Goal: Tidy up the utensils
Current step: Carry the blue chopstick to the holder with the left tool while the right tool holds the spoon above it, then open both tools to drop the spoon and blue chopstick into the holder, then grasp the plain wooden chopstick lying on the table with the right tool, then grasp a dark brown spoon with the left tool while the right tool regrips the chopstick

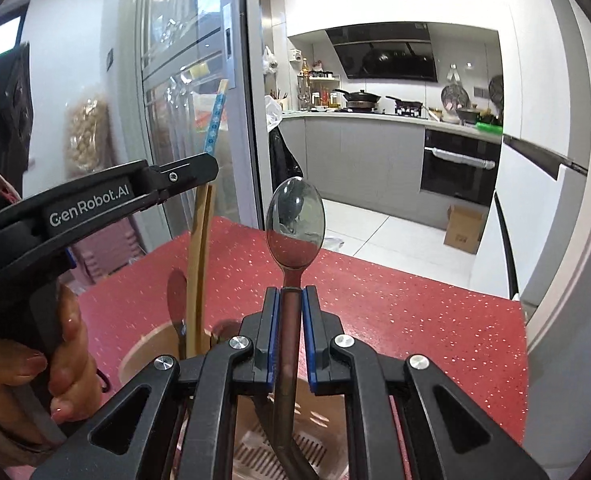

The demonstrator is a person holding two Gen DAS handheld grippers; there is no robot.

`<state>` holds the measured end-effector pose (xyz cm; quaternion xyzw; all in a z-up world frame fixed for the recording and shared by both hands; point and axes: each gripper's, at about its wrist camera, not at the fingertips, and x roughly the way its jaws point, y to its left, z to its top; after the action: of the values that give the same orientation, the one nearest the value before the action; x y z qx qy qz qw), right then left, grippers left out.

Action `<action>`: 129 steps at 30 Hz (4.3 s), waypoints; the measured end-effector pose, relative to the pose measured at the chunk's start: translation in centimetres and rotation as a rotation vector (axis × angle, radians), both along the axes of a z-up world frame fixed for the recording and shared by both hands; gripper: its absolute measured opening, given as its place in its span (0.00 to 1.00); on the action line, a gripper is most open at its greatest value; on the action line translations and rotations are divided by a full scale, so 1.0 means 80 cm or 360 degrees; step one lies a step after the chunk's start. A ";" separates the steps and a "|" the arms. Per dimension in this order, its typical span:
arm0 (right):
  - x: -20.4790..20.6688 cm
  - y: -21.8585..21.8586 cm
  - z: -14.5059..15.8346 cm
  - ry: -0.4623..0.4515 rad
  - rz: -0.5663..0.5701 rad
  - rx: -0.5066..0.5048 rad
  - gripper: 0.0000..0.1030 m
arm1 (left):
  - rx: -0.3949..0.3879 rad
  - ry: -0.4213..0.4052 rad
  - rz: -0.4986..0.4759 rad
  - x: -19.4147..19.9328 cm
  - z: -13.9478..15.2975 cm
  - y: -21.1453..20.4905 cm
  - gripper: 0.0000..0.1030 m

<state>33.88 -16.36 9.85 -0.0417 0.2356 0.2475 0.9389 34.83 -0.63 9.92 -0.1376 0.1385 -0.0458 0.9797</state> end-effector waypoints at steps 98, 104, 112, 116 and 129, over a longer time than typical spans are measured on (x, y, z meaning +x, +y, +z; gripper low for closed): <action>-0.196 0.006 -0.126 0.1007 0.0115 -0.0277 0.08 | 0.0143 0.1359 -0.0060 -0.302 -0.200 -0.011 0.94; -0.151 0.043 -0.137 0.1116 0.0109 -0.0300 0.17 | 0.0179 0.1388 -0.0034 -0.319 -0.200 -0.019 0.94; -0.117 0.073 -0.147 0.1124 0.0046 -0.0397 0.36 | 0.0208 0.1415 0.0002 -0.323 -0.205 -0.018 0.94; -0.105 0.095 -0.149 0.1109 0.0070 -0.0445 0.36 | 0.0210 0.1436 0.0019 -0.324 -0.202 -0.020 0.94; -0.095 0.130 -0.164 0.1125 0.0104 -0.0537 0.35 | 0.0246 0.1492 -0.0003 -0.333 -0.198 -0.031 0.89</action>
<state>26.30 -5.97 -3.29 -0.1151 0.5803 0.2342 0.7715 8.22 -3.09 -5.89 -0.0701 0.5687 0.0307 0.8189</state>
